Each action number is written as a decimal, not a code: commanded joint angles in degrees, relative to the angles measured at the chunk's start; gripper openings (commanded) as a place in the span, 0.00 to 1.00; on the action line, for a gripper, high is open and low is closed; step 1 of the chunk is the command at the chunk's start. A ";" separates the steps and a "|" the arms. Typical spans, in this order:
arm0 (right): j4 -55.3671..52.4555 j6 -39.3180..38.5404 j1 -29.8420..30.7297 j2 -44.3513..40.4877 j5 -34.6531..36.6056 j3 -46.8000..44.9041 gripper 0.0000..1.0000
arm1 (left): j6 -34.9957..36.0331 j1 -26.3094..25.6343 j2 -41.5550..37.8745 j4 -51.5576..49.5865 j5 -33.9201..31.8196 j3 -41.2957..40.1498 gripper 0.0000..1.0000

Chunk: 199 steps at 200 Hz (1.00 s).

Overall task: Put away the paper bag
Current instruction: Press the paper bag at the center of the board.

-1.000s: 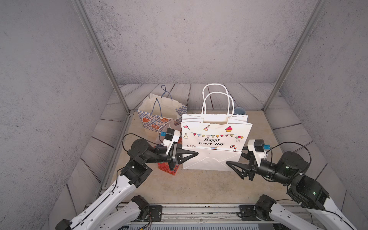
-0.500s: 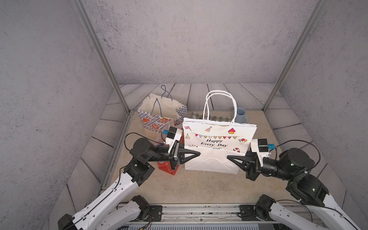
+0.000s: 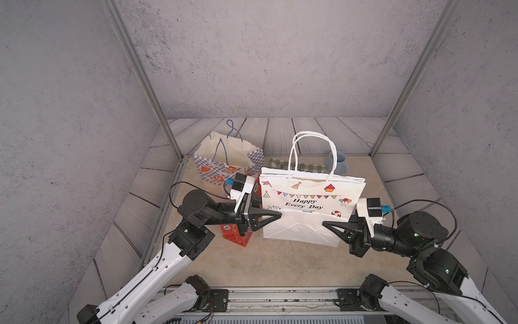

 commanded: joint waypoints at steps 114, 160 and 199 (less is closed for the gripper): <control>-3.23 0.45 0.11 -0.10 -0.91 3.20 0.00 | 0.25 0.51 0.48 0.71 -4.08 9.84 0.30; -3.50 0.73 0.11 0.34 -1.74 3.52 0.00 | 0.17 0.48 0.39 0.79 -4.95 12.40 0.00; -5.20 0.39 0.11 0.89 -2.59 3.84 0.00 | -1.22 0.42 0.65 1.30 -7.89 13.75 0.50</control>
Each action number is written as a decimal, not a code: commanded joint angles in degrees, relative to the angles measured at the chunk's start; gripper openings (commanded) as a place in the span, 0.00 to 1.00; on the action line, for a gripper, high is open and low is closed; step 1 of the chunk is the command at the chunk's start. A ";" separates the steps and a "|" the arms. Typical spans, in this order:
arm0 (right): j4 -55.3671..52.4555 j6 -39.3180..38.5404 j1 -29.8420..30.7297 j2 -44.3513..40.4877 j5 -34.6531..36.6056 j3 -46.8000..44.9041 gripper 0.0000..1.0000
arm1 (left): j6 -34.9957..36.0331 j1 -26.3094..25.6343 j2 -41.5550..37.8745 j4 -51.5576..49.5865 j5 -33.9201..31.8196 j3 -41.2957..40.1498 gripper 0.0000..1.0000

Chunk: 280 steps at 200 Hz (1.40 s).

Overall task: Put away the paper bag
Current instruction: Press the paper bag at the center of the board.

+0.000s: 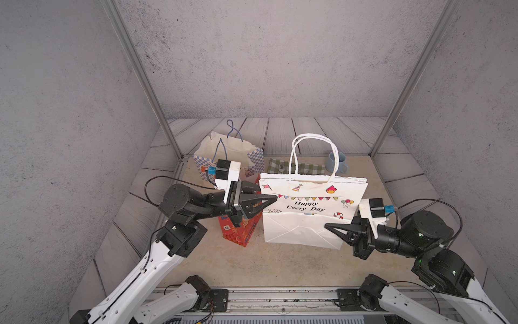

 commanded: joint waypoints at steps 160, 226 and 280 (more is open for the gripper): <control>-0.65 1.93 0.04 -2.62 3.74 0.92 0.00 | 6.09 -0.17 -2.09 -10.30 -3.03 -0.68 0.99; -0.78 1.68 0.04 -1.96 1.90 1.45 0.00 | 16.30 -0.26 -2.33 -22.22 8.22 -6.09 0.99; -0.64 1.87 0.02 -1.79 2.01 1.03 0.00 | 9.33 -0.26 -1.83 -7.53 9.71 -9.50 0.78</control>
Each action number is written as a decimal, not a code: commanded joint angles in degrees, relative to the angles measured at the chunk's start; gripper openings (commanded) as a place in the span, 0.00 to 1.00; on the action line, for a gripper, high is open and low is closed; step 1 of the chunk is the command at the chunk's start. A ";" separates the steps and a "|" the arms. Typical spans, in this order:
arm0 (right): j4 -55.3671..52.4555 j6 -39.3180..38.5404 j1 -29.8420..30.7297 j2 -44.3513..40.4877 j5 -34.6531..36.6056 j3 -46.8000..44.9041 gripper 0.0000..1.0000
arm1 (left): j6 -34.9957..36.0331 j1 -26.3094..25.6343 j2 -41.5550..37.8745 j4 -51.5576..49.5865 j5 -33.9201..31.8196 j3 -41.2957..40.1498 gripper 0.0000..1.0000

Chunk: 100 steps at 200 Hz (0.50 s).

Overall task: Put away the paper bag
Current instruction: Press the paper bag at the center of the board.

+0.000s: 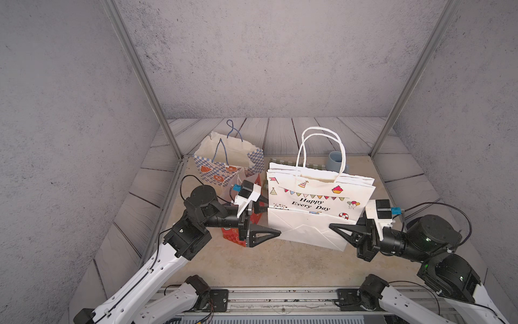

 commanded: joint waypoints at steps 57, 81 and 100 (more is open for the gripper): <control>1.46 0.53 0.02 0.86 -0.16 0.71 0.00 | -4.17 -0.15 0.78 12.27 3.36 -0.01 0.12; 1.59 0.53 0.02 0.94 -0.22 0.73 0.00 | -3.65 -0.15 1.01 11.65 3.29 0.36 0.00; 1.71 0.72 0.02 0.95 -0.30 0.72 0.00 | -3.93 -0.15 0.93 11.41 2.33 0.83 0.07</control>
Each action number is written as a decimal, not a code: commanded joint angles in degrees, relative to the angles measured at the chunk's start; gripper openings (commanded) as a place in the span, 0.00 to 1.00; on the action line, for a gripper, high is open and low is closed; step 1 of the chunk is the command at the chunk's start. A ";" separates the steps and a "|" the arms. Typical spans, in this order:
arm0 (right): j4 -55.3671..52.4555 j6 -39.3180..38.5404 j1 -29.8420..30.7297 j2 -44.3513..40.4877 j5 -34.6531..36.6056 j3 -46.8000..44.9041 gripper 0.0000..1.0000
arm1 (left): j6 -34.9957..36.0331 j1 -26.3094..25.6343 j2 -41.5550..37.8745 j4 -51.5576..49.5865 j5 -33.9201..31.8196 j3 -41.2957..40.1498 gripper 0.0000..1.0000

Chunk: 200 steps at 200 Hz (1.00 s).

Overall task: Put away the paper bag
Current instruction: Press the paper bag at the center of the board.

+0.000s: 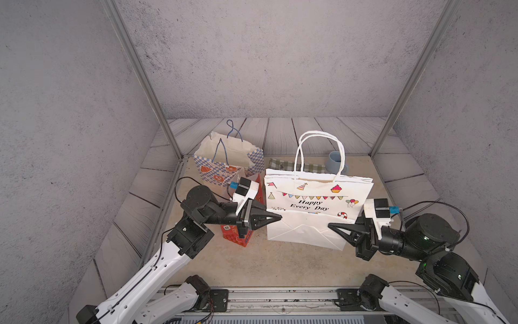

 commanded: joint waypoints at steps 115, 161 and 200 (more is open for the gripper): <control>2.38 0.63 0.02 1.06 1.27 -0.13 0.24 | -5.36 -0.26 1.57 4.47 -3.32 3.72 0.00; -7.48 -5.10 0.02 -0.26 14.75 6.88 0.85 | -4.56 -0.63 1.68 3.21 -16.12 2.02 0.00; -7.43 -10.16 0.02 -8.99 41.95 7.61 0.90 | -4.91 -3.98 8.31 0.32 -24.92 4.94 0.00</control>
